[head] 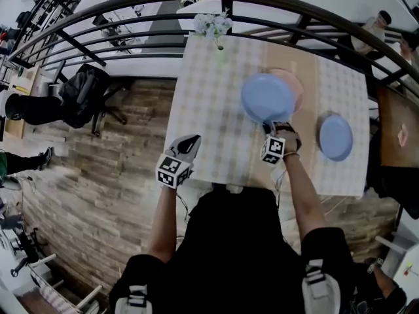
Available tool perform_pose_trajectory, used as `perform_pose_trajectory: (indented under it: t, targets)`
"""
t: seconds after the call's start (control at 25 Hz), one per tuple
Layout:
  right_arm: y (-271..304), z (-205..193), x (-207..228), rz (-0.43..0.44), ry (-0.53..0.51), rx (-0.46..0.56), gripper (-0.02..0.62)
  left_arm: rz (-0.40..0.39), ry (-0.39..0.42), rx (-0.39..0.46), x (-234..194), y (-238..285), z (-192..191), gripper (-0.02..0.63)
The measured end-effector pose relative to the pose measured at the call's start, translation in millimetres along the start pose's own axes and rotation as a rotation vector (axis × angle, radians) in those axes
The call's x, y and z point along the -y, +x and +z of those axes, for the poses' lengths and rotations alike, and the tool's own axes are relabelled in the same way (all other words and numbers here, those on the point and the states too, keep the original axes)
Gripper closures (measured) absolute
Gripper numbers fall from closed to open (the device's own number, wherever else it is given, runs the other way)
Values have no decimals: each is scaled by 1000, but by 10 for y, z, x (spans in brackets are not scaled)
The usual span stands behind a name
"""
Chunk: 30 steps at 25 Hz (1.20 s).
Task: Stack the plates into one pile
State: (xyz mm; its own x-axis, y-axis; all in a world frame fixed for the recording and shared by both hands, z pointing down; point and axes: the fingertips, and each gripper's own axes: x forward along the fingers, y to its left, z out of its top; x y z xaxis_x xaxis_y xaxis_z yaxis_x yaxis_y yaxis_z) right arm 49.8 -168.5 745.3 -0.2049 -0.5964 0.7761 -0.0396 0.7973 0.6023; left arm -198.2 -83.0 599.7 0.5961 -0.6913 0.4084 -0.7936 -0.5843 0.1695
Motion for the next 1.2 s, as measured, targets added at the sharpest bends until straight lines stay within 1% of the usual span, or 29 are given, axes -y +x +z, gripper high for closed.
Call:
perform_pose_trajectory:
  t: [0.32,0.68,0.92,1.2]
  targets:
    - [80,-175,194,-18,41,-16,577,-13,-1,-12,-32,177,93,603]
    - [193,-451,309,-30,79,-34,575,-22,3,-39,52,343,100,603]
    - [251,-516,389,-30,74,-30,575,-21,9,-57,69,356,115,603]
    - [361,-612,416,-25,79,-29,575,-8,3,-88,81,377,50,603]
